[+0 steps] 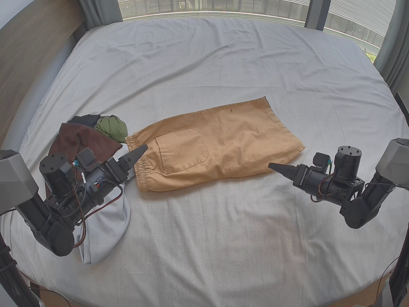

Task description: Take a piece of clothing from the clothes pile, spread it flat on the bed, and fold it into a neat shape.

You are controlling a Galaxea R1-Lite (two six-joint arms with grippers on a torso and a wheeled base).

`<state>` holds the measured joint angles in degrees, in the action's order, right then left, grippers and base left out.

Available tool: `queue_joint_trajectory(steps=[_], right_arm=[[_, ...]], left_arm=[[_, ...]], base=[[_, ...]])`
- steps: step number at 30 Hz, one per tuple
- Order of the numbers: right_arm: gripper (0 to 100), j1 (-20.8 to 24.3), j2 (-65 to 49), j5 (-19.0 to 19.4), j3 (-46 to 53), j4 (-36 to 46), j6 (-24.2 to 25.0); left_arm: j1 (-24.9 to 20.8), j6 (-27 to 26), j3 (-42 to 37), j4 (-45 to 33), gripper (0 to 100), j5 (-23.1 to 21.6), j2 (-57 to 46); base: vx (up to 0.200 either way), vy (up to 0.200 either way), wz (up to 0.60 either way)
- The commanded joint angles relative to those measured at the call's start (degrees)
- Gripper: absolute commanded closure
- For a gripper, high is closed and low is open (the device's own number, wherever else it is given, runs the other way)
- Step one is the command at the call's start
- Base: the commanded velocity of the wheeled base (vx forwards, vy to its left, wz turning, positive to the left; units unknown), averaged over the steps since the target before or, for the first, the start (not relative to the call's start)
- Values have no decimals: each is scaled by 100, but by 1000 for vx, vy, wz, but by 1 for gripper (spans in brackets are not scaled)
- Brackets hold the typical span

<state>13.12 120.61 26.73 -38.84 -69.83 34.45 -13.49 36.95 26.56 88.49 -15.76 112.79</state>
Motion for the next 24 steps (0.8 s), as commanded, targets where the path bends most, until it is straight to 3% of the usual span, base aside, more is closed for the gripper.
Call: queue_joint_trajectory(steps=[1,14,24], right_arm=[[0,-11,358,-2,-80,-5,0],[0,-37,973,-37,-598,-84,18],[0,77,1272,-327,-1047,-92,35]], left_arm=[[5,5,-2,1,0,3,33],[22,14,24,1,0,12,94],[5,14,16,1,0,12,86]], base=[[0,0,0],[0,0,0],[0,0,0]])
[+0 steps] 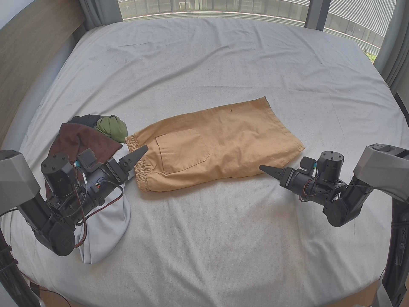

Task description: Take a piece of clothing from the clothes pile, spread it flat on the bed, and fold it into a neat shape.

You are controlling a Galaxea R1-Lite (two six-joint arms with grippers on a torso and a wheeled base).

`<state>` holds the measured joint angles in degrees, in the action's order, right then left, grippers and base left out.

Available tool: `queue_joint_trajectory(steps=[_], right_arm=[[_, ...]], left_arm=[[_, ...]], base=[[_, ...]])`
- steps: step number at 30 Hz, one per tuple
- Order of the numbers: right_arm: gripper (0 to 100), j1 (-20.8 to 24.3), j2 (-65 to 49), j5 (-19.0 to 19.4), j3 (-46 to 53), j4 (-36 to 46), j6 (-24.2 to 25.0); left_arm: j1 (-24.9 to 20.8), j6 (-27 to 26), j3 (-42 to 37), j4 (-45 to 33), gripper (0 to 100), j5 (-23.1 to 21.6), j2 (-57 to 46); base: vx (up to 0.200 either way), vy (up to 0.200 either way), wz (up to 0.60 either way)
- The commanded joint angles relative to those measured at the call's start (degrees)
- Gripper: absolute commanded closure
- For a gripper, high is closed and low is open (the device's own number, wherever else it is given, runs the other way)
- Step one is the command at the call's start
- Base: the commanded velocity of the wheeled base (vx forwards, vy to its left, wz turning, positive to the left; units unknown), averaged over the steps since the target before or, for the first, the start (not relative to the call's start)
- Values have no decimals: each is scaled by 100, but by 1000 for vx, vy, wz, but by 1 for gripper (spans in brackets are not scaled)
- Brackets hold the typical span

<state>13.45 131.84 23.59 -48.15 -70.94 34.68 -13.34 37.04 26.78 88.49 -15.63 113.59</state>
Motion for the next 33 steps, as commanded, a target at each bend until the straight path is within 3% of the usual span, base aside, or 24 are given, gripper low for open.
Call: queue_joint_trajectory(steps=[1,15,21,33], right_arm=[[0,53,149,-12,-142,19,12],[0,273,527,-47,-1152,300,100],[0,299,773,-390,-1759,563,109],[0,466,861,-496,-1864,563,162]], left_arm=[[-11,-3,-6,10,0,-2,5],[-11,-3,-24,1,0,7,5],[-29,-12,-24,1,0,7,14],[-29,-12,-24,1,0,7,23]], base=[[0,0,0],[0,0,0],[0,0,0],[0,0,0]])
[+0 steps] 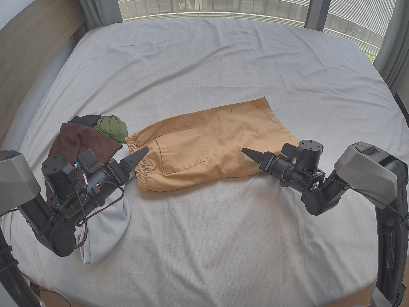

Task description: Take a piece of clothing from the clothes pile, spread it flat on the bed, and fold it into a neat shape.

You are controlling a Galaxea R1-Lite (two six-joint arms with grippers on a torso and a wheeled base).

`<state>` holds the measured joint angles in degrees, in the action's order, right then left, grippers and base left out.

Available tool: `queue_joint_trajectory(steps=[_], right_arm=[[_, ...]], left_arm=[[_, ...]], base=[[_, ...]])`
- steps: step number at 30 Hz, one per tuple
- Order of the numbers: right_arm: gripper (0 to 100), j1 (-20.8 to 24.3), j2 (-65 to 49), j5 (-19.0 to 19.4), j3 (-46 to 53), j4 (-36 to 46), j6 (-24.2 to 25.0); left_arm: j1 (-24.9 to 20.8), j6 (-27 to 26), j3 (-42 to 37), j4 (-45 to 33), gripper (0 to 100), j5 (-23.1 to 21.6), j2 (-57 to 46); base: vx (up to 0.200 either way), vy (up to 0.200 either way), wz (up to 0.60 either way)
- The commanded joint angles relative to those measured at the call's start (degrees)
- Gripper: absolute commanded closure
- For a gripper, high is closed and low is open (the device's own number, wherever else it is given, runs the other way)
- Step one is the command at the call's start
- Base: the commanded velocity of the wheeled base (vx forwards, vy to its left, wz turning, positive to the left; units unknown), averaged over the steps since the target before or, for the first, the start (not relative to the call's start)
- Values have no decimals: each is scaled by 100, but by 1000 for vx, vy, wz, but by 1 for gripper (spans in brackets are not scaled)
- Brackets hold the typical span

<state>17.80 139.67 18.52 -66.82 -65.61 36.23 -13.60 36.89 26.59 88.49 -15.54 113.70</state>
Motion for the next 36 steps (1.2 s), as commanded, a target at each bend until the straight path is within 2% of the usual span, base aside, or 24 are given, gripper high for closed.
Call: queue_joint_trajectory(steps=[1,2,3,7,23,36], right_arm=[[0,31,78,12,11,22,7],[0,31,78,12,11,22,7],[100,31,78,-6,20,22,7],[100,48,78,-173,20,31,-2],[100,163,-484,-191,802,-66,-46],[100,127,-1311,-191,2375,-57,-758]], left_arm=[[-2,3,-4,1,0,-1,12],[-2,3,-4,1,0,-1,12],[-2,3,-4,1,0,-1,20],[-2,3,4,1,0,-1,29],[16,3,22,1,0,16,91],[16,20,48,1,0,25,91]], base=[[0,0,0],[0,0,0],[0,0,0],[0,0,0],[0,0,0],[0,0,0]])
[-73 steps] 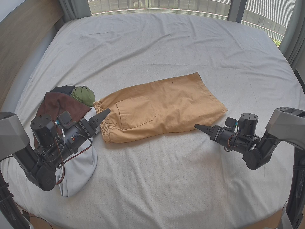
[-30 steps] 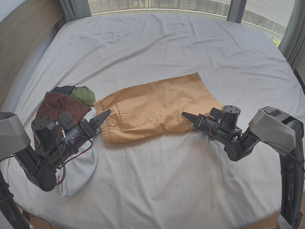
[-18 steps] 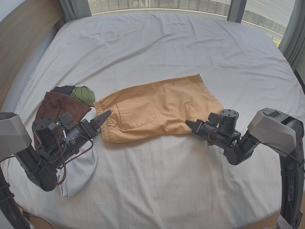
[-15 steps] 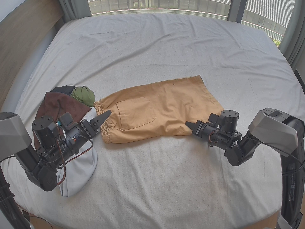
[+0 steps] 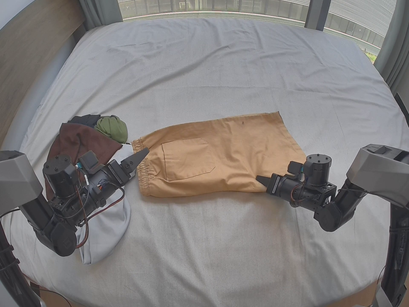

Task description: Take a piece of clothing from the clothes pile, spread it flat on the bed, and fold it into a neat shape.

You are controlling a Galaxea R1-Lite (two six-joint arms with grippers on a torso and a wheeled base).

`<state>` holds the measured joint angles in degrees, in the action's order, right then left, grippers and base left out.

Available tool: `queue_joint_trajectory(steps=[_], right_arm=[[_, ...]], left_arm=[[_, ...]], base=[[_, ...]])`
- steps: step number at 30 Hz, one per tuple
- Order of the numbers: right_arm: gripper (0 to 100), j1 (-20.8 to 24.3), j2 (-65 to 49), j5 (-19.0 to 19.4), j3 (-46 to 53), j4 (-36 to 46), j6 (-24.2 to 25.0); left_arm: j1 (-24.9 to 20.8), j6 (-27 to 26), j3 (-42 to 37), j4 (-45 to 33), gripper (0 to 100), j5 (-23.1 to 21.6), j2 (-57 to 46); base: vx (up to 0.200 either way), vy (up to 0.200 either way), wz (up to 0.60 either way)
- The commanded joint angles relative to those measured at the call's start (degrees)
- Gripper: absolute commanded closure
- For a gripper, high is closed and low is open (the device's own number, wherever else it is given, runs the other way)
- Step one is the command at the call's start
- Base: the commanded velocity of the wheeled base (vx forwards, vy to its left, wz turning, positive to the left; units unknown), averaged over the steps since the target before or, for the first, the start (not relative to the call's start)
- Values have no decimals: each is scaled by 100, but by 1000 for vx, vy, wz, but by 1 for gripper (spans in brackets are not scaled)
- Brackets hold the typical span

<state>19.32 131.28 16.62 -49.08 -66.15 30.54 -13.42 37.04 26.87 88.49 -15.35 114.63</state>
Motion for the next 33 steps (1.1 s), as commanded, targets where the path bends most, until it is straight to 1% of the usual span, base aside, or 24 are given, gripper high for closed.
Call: queue_joint_trajectory(steps=[1,7,9,13,14,17,23,28,33], right_arm=[[100,-34,-560,0,733,-4,-215],[100,-69,-920,0,1384,49,-417],[100,-113,-1061,0,1744,67,-558],[100,-157,-1131,-9,2078,58,-689],[100,-201,-1149,-9,2359,5,-813],[100,-297,-1131,-9,2676,-4,-971],[100,-350,-1113,-9,3071,-21,-1103],[100,-350,-1096,-9,3159,-12,-1111],[100,-350,-894,-18,3291,-21,-1252]], left_arm=[[-3,-3,20,1,0,5,-2],[24,5,38,1,0,5,-2],[24,14,47,1,0,5,-2],[24,14,47,1,0,5,-11],[24,14,47,1,0,5,-11],[24,14,47,1,0,5,-11],[24,14,47,1,0,5,-11],[24,14,47,1,0,5,-11],[24,14,47,1,0,5,-11]], base=[[0,0,0],[0,0,0],[0,0,0],[0,0,0],[0,0,0],[0,0,0],[0,0,0],[0,0,0],[0,0,0]])
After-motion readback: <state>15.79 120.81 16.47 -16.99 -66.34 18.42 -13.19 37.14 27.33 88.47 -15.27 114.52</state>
